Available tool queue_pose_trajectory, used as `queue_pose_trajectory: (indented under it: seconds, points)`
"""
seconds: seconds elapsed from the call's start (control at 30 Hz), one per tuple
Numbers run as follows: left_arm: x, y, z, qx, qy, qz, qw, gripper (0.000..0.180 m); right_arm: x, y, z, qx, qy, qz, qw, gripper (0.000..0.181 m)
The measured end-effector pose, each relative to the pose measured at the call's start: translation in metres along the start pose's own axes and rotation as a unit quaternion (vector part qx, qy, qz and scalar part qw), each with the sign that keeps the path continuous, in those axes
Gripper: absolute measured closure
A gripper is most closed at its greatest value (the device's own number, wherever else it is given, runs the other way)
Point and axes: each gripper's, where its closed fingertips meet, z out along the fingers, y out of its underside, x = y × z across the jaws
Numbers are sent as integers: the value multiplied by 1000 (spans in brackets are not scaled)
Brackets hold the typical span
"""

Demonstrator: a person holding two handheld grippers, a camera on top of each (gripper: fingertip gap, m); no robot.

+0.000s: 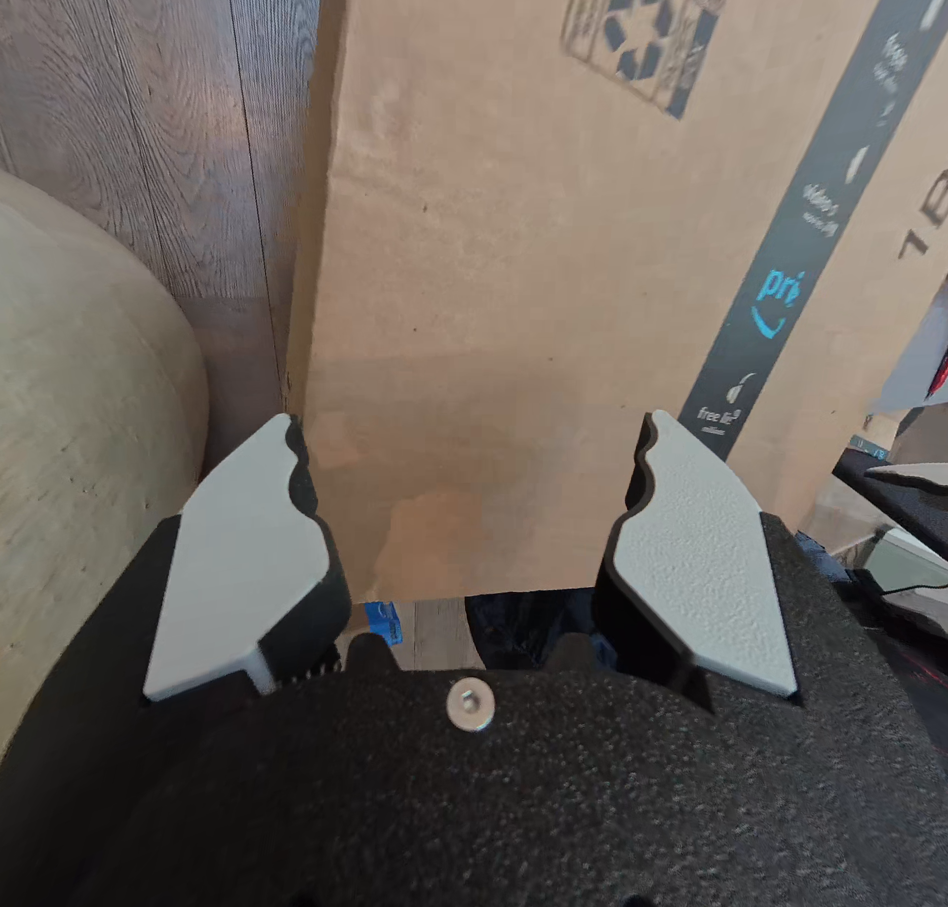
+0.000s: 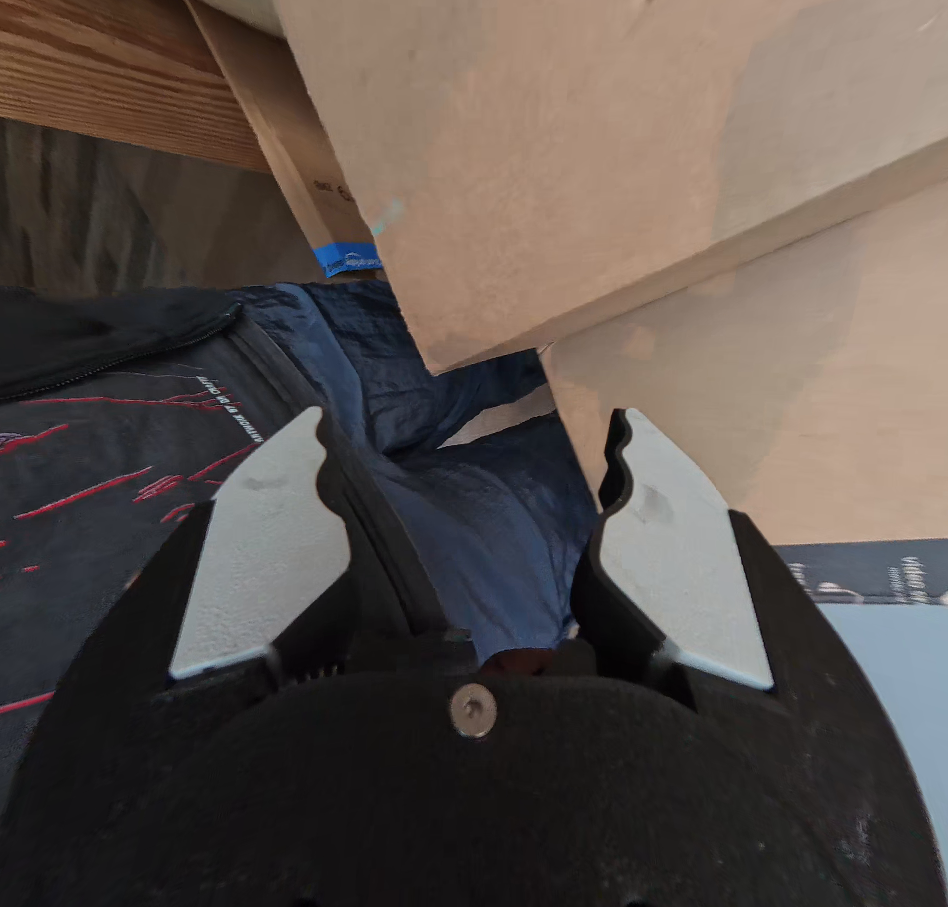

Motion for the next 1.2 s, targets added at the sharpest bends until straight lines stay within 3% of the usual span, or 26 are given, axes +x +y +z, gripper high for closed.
queue_pose_trajectory:
  seconds: [0.17,0.33,0.43,0.5,0.6,0.73,0.83,0.93,1.03,1.2]
  points:
    - [104,-18,-27,113,115,118,980,86,23,-53,-35,46,73,-79,993,83]
    - [217,20,15,69,253,184,947,107,38,-103,-19,57,95,-153,982,84]
    - [230,37,59,24,218,162,962,109,57,-104,1,18,121,-190,974,84]
    - [223,30,72,41,168,131,976,107,63,-102,6,9,127,-203,971,86]
    - [191,14,69,73,44,117,989,97,65,-100,5,11,125,-213,969,87]
    - [143,3,44,66,-107,143,982,87,67,-97,5,1,133,-248,960,87]
    - [151,5,37,51,-69,156,984,91,67,-94,6,-8,133,-258,957,81]
    - [203,20,41,48,71,182,980,110,67,-94,5,-8,127,-261,957,82]
    - [242,39,56,23,175,138,975,113,68,-96,3,1,121,-258,959,86]
    - [195,29,84,61,20,57,996,104,69,-97,2,8,117,-253,960,88]
